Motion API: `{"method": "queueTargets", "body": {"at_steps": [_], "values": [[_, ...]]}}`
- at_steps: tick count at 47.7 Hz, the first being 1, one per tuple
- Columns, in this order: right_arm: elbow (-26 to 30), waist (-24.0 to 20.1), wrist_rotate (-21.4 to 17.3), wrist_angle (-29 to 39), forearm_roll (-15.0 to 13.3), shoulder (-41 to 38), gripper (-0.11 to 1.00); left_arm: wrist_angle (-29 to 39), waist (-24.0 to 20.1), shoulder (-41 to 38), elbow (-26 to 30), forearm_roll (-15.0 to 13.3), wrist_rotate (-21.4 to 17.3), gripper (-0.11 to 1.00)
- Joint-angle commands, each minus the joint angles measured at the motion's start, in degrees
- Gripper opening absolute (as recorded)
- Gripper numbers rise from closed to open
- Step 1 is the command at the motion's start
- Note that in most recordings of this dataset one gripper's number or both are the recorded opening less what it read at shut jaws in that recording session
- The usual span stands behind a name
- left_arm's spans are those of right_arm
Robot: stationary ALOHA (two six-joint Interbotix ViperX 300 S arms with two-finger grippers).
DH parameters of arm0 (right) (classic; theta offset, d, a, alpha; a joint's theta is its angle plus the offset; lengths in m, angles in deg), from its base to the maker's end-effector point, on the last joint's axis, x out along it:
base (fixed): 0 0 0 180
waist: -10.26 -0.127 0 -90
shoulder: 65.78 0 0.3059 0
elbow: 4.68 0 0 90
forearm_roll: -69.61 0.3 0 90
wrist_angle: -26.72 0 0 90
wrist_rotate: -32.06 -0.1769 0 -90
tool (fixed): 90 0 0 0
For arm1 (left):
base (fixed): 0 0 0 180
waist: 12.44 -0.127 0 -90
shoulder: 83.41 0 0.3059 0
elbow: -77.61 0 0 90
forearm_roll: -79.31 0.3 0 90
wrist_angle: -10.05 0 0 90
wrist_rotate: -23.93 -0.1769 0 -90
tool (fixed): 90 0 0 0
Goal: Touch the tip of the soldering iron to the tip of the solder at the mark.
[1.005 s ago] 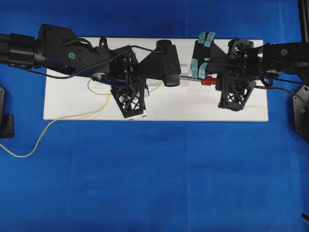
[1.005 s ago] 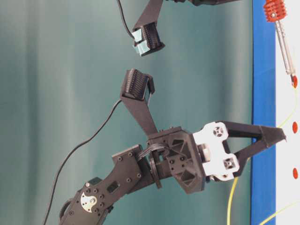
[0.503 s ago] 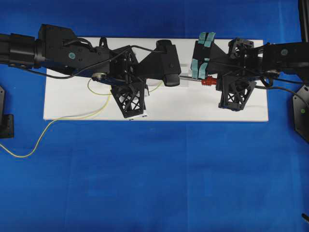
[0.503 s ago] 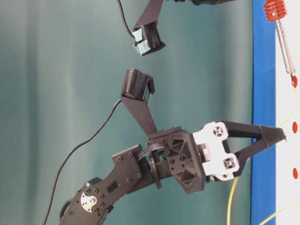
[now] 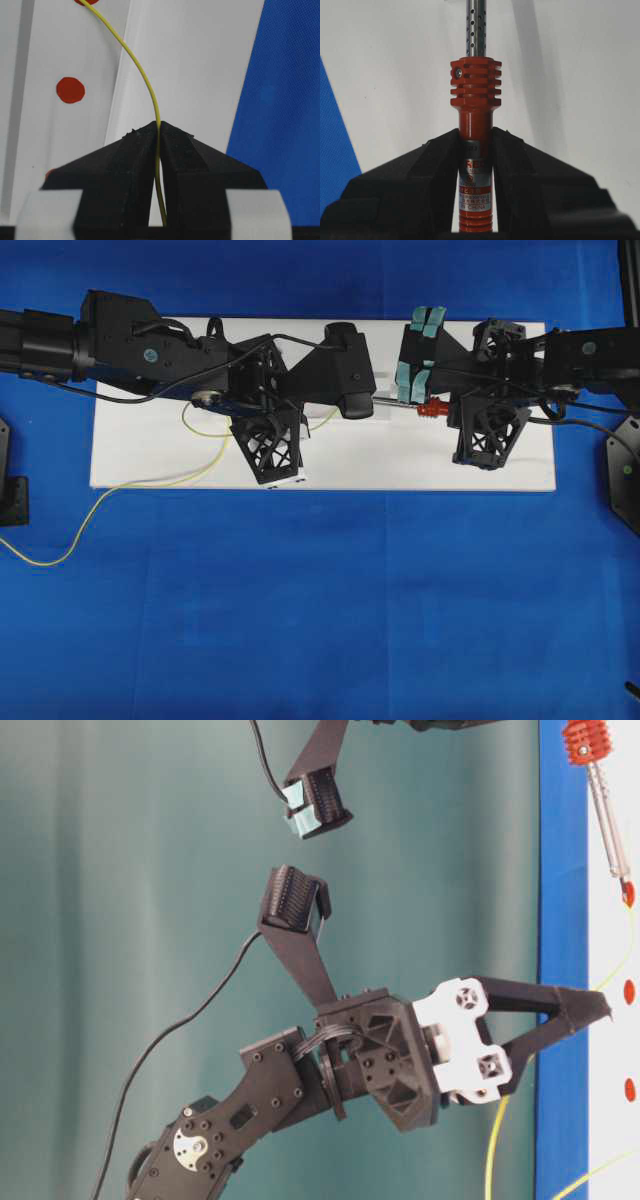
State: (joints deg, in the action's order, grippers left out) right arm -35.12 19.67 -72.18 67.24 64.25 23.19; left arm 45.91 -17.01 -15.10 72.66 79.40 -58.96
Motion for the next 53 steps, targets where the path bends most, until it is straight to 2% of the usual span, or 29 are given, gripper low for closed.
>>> {"method": "queueTargets", "body": {"at_steps": [1,36,53], "values": [[0.4,-0.1,-0.1,-0.4,-0.2,1.2,0.06,-0.3,0.2,0.8,1.5,0.1,0.1,0.01],[0.6,-0.1,-0.1,-0.4,-0.1,1.2,0.06,-0.2,0.3,0.9,1.3,0.1,-0.4,0.01],[0.3,-0.1,-0.1,-0.5,-0.2,1.6,0.06,4.7,-0.2,8.1,0.1,0.1,-0.3,0.01]]}}
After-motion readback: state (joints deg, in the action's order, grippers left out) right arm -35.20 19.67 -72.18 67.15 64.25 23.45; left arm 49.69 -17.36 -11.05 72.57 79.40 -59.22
